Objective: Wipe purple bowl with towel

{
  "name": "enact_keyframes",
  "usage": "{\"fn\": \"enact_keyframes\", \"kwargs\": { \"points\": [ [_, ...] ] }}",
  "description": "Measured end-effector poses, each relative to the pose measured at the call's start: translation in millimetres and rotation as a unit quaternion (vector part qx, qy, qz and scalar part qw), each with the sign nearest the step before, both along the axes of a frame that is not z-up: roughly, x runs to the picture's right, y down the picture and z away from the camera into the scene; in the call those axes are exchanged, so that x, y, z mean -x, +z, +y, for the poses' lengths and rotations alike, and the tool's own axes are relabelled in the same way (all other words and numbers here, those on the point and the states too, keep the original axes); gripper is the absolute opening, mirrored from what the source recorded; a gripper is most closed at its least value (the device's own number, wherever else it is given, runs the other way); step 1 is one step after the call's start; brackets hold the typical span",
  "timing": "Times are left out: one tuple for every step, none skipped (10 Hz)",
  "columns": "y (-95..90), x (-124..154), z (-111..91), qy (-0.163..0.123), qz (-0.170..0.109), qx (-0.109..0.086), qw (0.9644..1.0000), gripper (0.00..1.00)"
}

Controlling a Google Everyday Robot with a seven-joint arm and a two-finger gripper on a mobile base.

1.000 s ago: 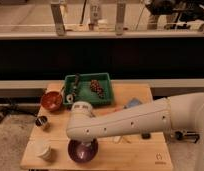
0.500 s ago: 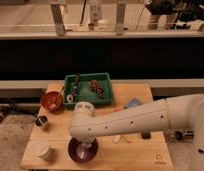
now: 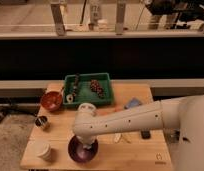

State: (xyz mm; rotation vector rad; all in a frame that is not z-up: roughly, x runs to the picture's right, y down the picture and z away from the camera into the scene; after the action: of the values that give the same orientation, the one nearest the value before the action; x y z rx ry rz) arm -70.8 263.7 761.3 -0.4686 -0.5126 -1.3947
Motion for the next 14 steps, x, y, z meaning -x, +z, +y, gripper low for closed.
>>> {"fn": "enact_keyframes", "kwargs": {
  "points": [
    [1.1, 5, 2, -0.003, -0.009, 0.003, 0.9999, 0.00],
    [0.6, 16, 8, -0.009, -0.024, 0.012, 0.9996, 0.00],
    [-1.7, 25, 14, -0.017, -0.036, 0.018, 0.9990, 0.00],
    [-7.0, 32, 19, -0.024, -0.048, 0.022, 0.9983, 0.00],
    [-11.8, 34, 23, -0.029, -0.054, 0.024, 0.9978, 0.00],
    [-18.1, 36, 27, -0.036, -0.059, 0.025, 0.9973, 0.00],
    [-23.6, 35, 29, -0.043, -0.057, 0.023, 0.9972, 0.00],
    [-31.7, 26, 28, -0.050, -0.048, 0.018, 0.9974, 0.00],
    [-35.7, 16, 25, -0.050, -0.040, 0.016, 0.9978, 0.00],
    [-38.4, 9, 22, -0.051, -0.037, 0.016, 0.9979, 0.00],
    [-39.0, 0, 19, -0.051, -0.032, 0.017, 0.9980, 0.00],
    [-38.7, -9, 15, -0.048, -0.026, 0.016, 0.9984, 0.00],
    [-37.9, -12, 12, -0.047, -0.025, 0.015, 0.9985, 0.00],
    [-35.5, -15, 8, -0.046, -0.024, 0.013, 0.9986, 0.00]
  ]
}}
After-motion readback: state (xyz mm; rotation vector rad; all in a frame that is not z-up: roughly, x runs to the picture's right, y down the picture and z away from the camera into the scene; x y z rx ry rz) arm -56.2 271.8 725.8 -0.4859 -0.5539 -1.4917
